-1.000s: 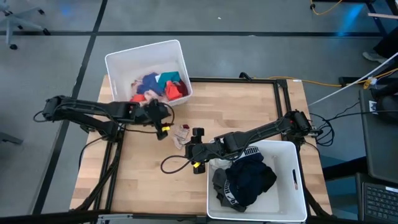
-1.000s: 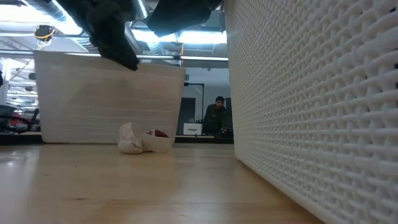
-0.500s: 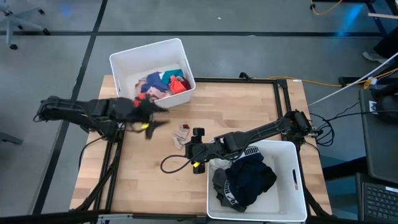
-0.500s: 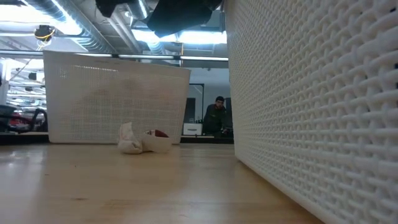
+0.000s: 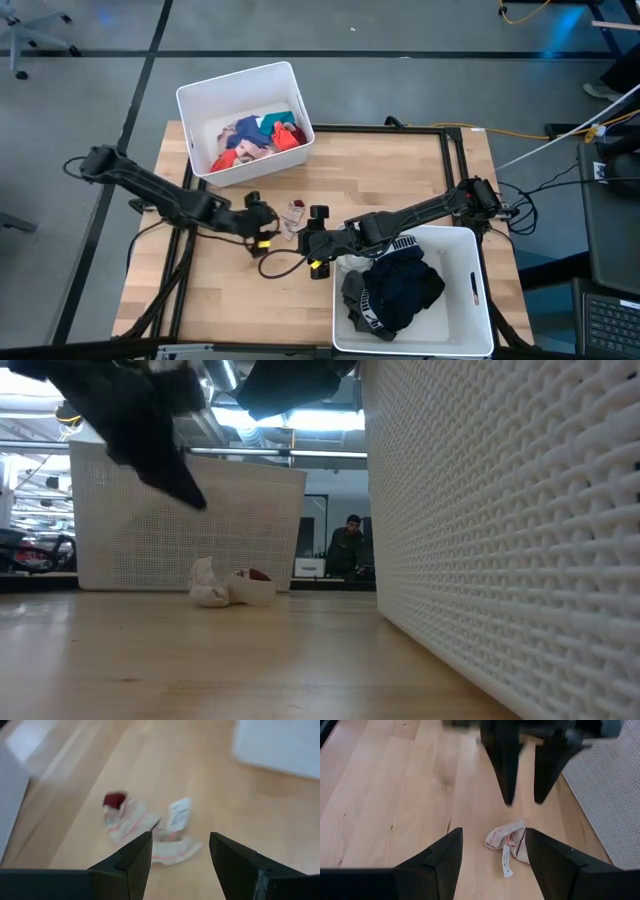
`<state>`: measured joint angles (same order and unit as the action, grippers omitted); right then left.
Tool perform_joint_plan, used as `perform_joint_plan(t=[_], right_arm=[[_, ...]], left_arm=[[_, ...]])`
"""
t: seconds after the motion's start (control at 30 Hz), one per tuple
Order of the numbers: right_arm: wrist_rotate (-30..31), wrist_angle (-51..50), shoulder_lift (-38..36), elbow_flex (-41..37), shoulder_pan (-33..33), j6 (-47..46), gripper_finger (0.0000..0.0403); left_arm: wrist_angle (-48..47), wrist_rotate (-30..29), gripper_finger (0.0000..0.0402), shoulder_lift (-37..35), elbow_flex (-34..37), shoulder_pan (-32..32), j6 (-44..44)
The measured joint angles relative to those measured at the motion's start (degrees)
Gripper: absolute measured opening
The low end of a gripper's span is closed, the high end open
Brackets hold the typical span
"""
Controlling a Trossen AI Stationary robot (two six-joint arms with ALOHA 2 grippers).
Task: Sort clothes
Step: Put the white striped sock into the top white bin
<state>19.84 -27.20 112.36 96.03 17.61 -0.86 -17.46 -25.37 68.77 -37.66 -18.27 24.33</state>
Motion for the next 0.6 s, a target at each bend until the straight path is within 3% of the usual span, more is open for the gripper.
perform_joint_plan(t=[0.23, 0.6], right_arm=[[0.0, 0.0, 0.0, 0.0, 0.0, 0.0, 0.0216], [0.0, -0.9, 0.0, 0.0, 0.0, 0.0, 0.0216]], left_arm=[[4.5, -2.1, 0.0186, 10.9, 0.1, 3.9, 3.3], [6.6, 2.6, 0.0172, 22.3, -0.1, 7.1, 2.6]])
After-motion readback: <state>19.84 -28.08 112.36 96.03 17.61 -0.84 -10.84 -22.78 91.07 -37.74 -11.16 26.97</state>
